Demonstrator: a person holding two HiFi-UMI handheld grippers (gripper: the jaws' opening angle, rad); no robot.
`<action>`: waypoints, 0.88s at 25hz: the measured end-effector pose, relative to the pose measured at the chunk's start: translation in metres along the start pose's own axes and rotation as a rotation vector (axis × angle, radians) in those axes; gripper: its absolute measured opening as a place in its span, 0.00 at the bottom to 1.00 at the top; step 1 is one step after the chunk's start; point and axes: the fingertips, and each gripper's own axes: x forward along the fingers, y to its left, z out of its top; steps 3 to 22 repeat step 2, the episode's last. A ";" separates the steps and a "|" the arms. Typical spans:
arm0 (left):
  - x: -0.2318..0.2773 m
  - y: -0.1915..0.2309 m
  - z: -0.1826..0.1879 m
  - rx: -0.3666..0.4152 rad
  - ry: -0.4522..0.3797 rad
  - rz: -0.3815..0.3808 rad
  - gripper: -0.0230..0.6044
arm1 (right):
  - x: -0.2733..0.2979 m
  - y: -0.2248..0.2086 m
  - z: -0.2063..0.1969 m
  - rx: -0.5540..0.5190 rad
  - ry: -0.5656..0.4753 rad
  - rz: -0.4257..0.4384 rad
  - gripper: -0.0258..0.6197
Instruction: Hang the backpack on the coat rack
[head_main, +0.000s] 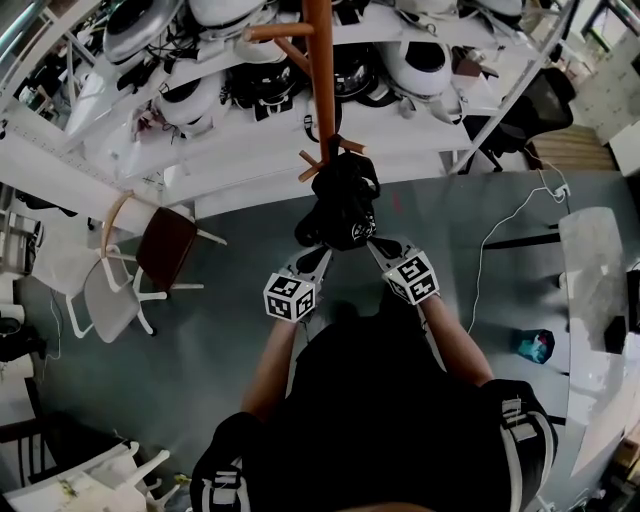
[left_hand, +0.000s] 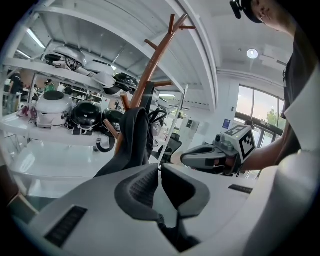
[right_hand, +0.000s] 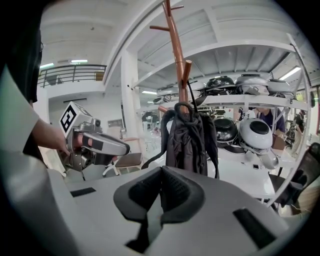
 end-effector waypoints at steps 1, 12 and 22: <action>0.000 -0.001 -0.001 0.001 0.002 -0.002 0.10 | -0.001 0.000 -0.001 -0.001 0.001 -0.004 0.06; 0.000 -0.002 -0.003 0.001 0.005 -0.005 0.10 | -0.001 0.000 -0.002 -0.002 0.001 -0.007 0.06; 0.000 -0.002 -0.003 0.001 0.005 -0.005 0.10 | -0.001 0.000 -0.002 -0.002 0.001 -0.007 0.06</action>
